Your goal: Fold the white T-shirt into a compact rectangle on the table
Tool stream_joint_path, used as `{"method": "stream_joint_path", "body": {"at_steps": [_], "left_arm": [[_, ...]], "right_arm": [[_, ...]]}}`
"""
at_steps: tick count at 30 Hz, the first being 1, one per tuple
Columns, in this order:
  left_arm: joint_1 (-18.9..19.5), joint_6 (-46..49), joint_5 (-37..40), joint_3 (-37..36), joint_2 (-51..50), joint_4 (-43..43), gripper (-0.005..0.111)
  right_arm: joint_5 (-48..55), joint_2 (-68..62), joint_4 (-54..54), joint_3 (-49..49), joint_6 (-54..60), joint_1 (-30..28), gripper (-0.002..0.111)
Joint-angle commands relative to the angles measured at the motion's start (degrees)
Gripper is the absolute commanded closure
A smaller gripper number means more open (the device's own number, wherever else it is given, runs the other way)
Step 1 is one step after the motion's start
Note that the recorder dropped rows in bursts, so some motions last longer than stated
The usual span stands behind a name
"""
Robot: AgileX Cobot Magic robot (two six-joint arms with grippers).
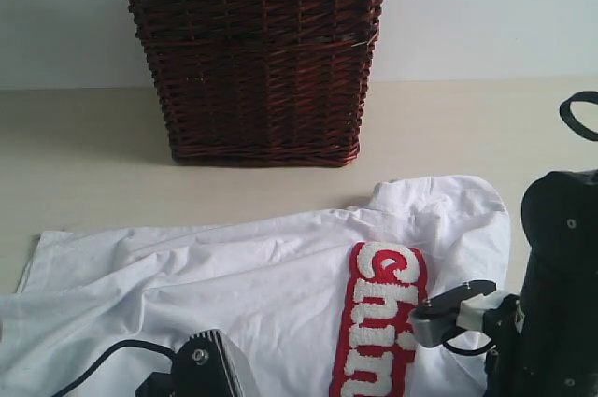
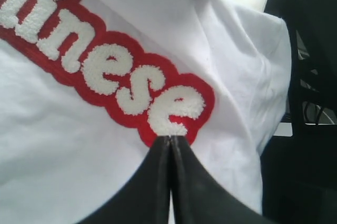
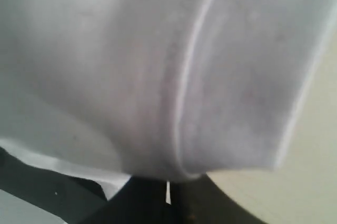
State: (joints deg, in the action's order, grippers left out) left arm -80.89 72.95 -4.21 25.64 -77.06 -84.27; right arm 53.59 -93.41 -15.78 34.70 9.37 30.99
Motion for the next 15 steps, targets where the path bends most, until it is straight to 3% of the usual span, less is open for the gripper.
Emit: {"method": "stream_joint_path", "body": {"at_steps": [1, 5, 10, 15], "left_arm": [[0.2, 0.3, -0.7, -0.8, 0.4, 0.1, 0.107], [0.3, 0.3, -2.4, -1.7, 0.4, 0.1, 0.107], [0.3, 0.3, -5.7, -2.0, 0.4, 0.1, 0.107], [0.3, 0.3, -14.0, -2.0, 0.4, -3.0, 0.107]], "right_arm": [[4.1, 4.8, 3.1, 1.7, 1.0, 0.3, 0.108], [7.3, 11.6, 5.5, 1.7, -0.5, 0.3, 0.108], [16.4, 19.9, 20.5, 1.7, -14.4, 0.3, 0.108], [16.4, 24.7, 28.4, 1.7, -20.6, 0.3, 0.108]]}}
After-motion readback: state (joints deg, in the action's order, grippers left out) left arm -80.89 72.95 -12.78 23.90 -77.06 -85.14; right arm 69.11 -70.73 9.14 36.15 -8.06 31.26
